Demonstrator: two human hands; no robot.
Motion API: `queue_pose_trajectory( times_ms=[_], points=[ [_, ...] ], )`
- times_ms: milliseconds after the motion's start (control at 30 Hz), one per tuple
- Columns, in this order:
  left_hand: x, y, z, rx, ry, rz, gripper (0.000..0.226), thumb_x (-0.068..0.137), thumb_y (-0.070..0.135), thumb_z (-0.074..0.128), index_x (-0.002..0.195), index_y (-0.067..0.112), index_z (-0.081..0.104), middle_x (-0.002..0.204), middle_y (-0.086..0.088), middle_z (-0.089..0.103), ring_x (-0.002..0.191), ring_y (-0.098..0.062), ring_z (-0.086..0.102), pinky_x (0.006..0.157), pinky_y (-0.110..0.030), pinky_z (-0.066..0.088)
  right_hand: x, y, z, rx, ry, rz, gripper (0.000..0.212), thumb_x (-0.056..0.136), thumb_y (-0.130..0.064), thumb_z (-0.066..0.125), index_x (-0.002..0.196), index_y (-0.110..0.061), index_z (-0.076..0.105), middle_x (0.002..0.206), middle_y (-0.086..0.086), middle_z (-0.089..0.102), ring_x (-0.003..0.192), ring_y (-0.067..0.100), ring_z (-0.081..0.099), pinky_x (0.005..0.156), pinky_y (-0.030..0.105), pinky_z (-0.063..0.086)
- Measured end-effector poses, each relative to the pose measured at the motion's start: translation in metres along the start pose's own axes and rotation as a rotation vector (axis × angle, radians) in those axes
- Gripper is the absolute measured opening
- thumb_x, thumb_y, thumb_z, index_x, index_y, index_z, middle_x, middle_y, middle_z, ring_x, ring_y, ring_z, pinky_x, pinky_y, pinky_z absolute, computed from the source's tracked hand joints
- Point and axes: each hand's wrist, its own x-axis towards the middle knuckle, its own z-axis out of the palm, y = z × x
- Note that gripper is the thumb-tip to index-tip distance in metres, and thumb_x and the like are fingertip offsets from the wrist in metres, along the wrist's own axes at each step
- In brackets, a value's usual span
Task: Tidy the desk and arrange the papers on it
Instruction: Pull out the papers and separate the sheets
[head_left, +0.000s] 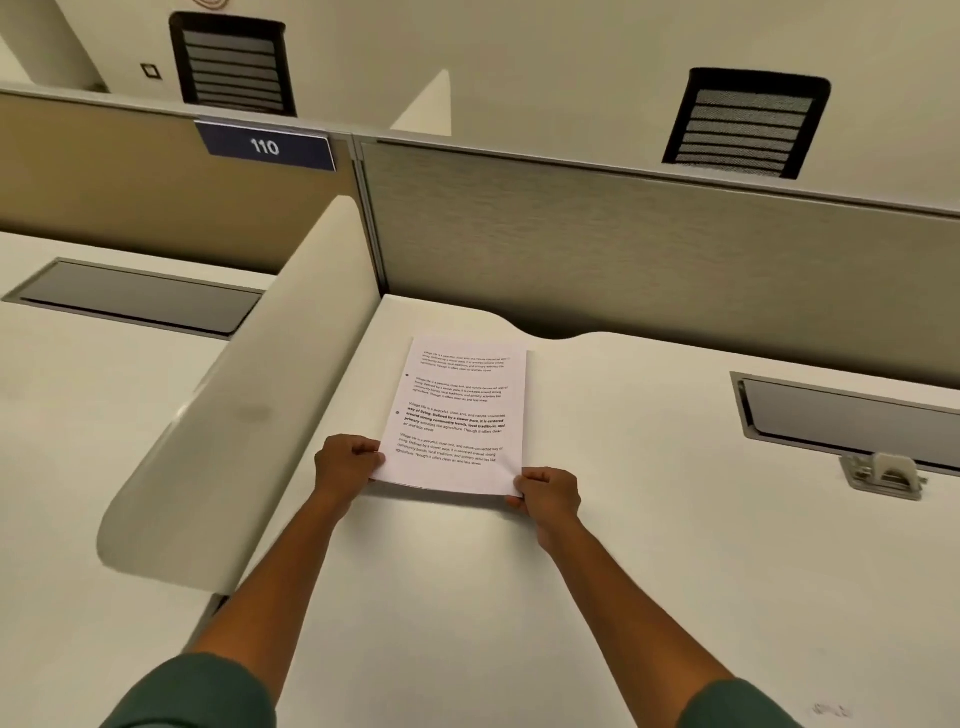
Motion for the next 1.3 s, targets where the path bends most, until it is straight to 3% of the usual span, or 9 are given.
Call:
queue_pose_trajectory(
  times_ms=[133, 233, 300, 367, 467, 733, 933, 1133, 1300],
  points=[
    [0.029, -0.003, -0.003, 0.092, 0.039, 0.007, 0.017, 0.078, 0.000, 0.069, 0.093, 0.005, 0.076, 0.096, -0.008, 0.073, 0.092, -0.027, 0.067, 0.081, -0.034, 0.054, 0.016, -0.004, 0.029, -0.015, 0.003, 0.019, 0.014, 0.079, 0.002, 0.064, 0.088, -0.007, 0.068, 0.100, 0.009, 0.068, 0.071, 0.033, 0.072, 0.057, 0.032, 0.059],
    [0.043, 0.002, 0.000, 0.176, 0.117, 0.040, 0.011, 0.077, -0.004, 0.062, 0.080, -0.004, 0.073, 0.085, -0.017, 0.071, 0.078, -0.034, 0.064, 0.066, -0.032, 0.048, 0.024, -0.011, 0.046, -0.027, 0.009, -0.003, 0.014, 0.081, 0.002, 0.061, 0.082, -0.012, 0.065, 0.094, 0.004, 0.066, 0.065, 0.032, 0.072, 0.052, 0.027, 0.056],
    [0.049, 0.008, 0.003, 0.241, 0.180, 0.063, 0.009, 0.075, -0.008, 0.056, 0.067, -0.013, 0.055, 0.094, -0.021, 0.056, 0.101, -0.019, 0.043, 0.056, -0.032, 0.037, 0.029, -0.015, 0.056, -0.041, 0.011, -0.022, 0.016, 0.081, 0.001, 0.059, 0.078, -0.014, 0.063, 0.090, 0.000, 0.064, 0.064, 0.031, 0.072, 0.053, 0.028, 0.057],
    [0.058, 0.008, 0.006, 0.252, 0.232, 0.072, 0.028, 0.075, -0.009, 0.055, 0.065, 0.016, 0.050, 0.065, -0.011, 0.050, 0.067, -0.020, 0.042, 0.063, -0.027, 0.035, 0.035, -0.019, 0.064, -0.067, 0.014, -0.038, 0.016, 0.082, 0.000, 0.058, 0.076, -0.014, 0.063, 0.084, -0.003, 0.063, 0.060, 0.029, 0.071, 0.056, 0.031, 0.059],
    [0.068, 0.007, 0.007, 0.240, 0.296, 0.082, 0.020, 0.080, -0.009, 0.056, 0.092, -0.006, 0.071, 0.091, -0.019, 0.068, 0.092, -0.037, 0.063, 0.075, -0.025, 0.037, 0.042, -0.019, 0.073, -0.160, 0.025, -0.076, 0.016, 0.080, -0.004, 0.057, 0.071, -0.015, 0.064, 0.077, 0.000, 0.067, 0.058, 0.028, 0.070, 0.063, 0.040, 0.061],
    [0.080, 0.006, 0.005, 0.324, 0.338, 0.181, 0.020, 0.080, -0.012, 0.053, 0.074, 0.004, 0.063, 0.076, -0.017, 0.060, 0.074, -0.029, 0.051, 0.070, -0.030, 0.036, 0.042, -0.018, 0.091, -0.389, 0.028, -0.181, 0.012, 0.080, -0.017, 0.059, 0.086, -0.018, 0.070, 0.086, 0.000, 0.072, 0.081, 0.024, 0.068, 0.075, 0.031, 0.054],
    [0.087, 0.000, 0.005, 0.376, 0.347, 0.199, 0.027, 0.077, -0.011, 0.051, 0.070, 0.014, 0.057, 0.070, -0.008, 0.049, 0.068, -0.025, 0.043, 0.066, -0.032, 0.035, 0.037, -0.018, 0.093, -0.513, 0.031, -0.266, 0.033, 0.081, -0.012, 0.055, 0.053, -0.017, 0.039, 0.051, -0.006, 0.042, 0.058, 0.021, 0.041, 0.048, 0.027, 0.030],
    [0.090, -0.005, 0.007, 0.394, 0.353, 0.182, 0.020, 0.076, -0.009, 0.049, 0.062, 0.005, 0.053, 0.065, -0.011, 0.048, 0.063, -0.025, 0.042, 0.060, -0.033, 0.033, 0.036, -0.018, 0.093, -0.562, 0.033, -0.290, 0.038, 0.081, -0.011, 0.054, 0.051, -0.016, 0.032, 0.049, -0.005, 0.035, 0.053, 0.018, 0.034, 0.046, 0.028, 0.026],
    [0.085, 0.000, 0.006, 0.373, 0.351, 0.174, 0.024, 0.083, -0.005, 0.054, 0.101, -0.006, 0.069, 0.099, -0.026, 0.067, 0.093, -0.042, 0.062, 0.080, -0.039, 0.047, 0.037, -0.016, 0.090, -0.576, 0.020, -0.298, 0.037, 0.082, -0.015, 0.056, 0.053, -0.015, 0.034, 0.049, -0.004, 0.037, 0.053, 0.019, 0.036, 0.047, 0.028, 0.028]
  ],
)
